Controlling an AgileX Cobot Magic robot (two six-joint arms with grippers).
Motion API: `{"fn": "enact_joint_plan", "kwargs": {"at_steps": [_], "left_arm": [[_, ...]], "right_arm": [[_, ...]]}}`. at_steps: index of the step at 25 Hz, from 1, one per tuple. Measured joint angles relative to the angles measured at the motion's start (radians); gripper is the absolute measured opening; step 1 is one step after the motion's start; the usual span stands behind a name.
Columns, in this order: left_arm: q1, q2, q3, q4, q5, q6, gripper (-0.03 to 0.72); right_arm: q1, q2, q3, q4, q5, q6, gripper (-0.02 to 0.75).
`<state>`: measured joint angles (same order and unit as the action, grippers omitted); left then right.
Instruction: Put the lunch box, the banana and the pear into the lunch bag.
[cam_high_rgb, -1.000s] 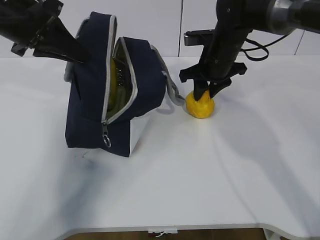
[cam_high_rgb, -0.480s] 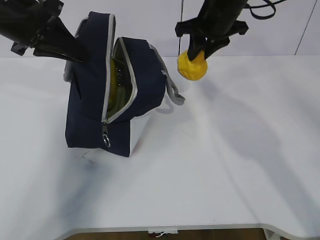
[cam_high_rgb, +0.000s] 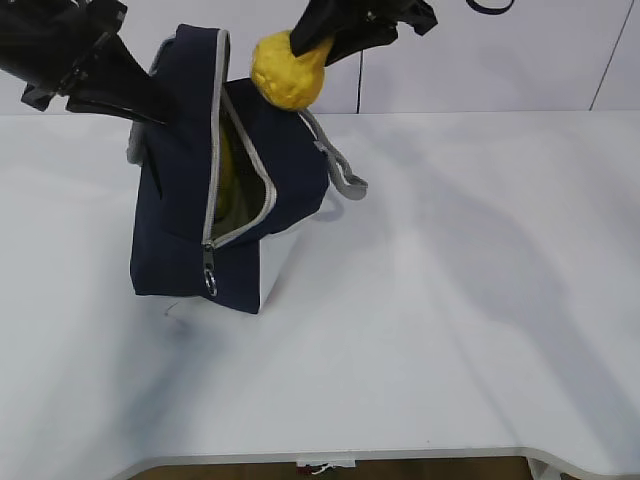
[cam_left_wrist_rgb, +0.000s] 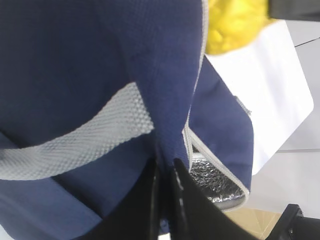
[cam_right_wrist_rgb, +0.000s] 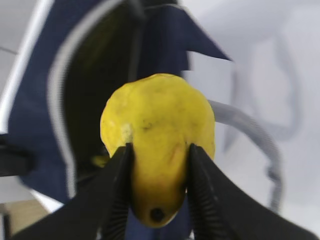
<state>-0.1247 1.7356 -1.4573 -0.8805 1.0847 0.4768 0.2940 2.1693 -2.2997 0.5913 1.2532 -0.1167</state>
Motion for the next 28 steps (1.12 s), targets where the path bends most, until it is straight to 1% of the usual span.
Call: {"fn": "enact_joint_plan", "kwargs": {"at_steps": [6,10,16,19,22,25,28], "left_arm": [[0.0,0.0,0.0,0.0,0.0,0.0,-0.007],[0.0,0.0,0.0,0.0,-0.002,0.0,-0.007],[0.0,0.0,0.0,-0.002,-0.002,0.0,-0.007],[0.0,0.0,0.0,-0.023,0.004,0.0,-0.007],[0.0,0.0,0.0,-0.039,0.006,0.0,-0.007],[0.0,0.0,0.0,-0.039,0.008,0.0,-0.007],[0.0,0.0,0.0,-0.039,0.008,0.0,-0.007]], "right_arm": [[0.0,0.0,0.0,0.173,0.0,-0.086,0.271],[0.0,0.016,0.0,0.222,0.0,-0.108,0.27],[0.002,0.057,0.0,0.228,0.0,-0.11,0.27],[0.006,0.08,0.0,0.227,-0.002,-0.113,0.27],[0.033,0.102,0.0,0.215,-0.006,-0.115,0.279],[0.073,0.118,0.0,0.174,-0.018,-0.117,0.33],[0.096,0.12,0.0,0.124,-0.036,-0.101,0.413]]}}
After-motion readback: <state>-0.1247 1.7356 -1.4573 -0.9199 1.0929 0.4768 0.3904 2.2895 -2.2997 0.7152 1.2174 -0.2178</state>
